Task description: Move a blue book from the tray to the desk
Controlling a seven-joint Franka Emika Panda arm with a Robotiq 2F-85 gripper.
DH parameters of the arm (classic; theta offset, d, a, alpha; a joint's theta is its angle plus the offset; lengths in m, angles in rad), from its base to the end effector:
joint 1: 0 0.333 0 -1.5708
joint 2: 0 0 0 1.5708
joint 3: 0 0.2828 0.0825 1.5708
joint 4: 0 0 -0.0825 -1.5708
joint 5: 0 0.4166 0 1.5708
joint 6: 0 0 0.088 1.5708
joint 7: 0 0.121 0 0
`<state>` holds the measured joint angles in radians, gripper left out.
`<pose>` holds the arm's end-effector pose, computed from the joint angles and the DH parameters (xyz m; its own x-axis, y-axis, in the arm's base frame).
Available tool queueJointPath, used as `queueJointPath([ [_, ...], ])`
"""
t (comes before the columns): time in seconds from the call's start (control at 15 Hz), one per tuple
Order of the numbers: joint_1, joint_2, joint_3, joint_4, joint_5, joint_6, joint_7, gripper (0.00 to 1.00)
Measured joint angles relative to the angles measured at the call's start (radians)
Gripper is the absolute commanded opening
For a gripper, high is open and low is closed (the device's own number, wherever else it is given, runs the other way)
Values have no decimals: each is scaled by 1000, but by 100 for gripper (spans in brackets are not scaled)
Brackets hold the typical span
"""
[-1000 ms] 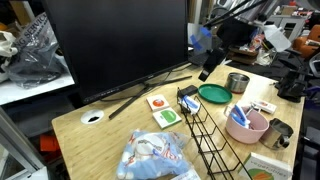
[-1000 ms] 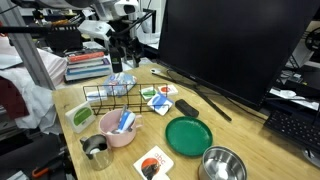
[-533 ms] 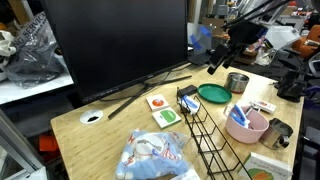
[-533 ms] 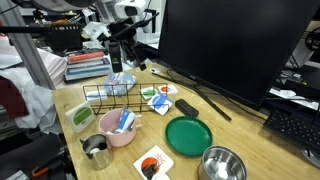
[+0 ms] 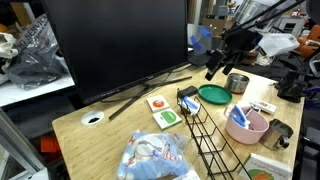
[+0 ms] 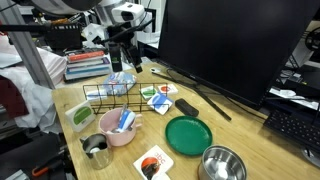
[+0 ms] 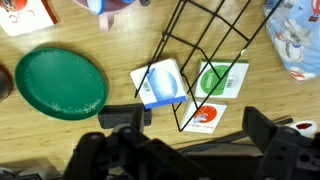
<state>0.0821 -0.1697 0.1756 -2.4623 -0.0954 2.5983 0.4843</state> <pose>0.5039 0.1324 0.3220 0.9401 -0.1500 0.3062 -0.1423 -0.9887 -0.0474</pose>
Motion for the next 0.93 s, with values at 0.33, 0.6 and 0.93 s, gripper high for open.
queueJointPath([
  [0.33,-2,0,0,-7,0,-14,59,100],
  [0.6,-2,-1,0,-16,0,-14,95,100],
  [0.93,-1,-18,2,-39,0,-15,142,100],
])
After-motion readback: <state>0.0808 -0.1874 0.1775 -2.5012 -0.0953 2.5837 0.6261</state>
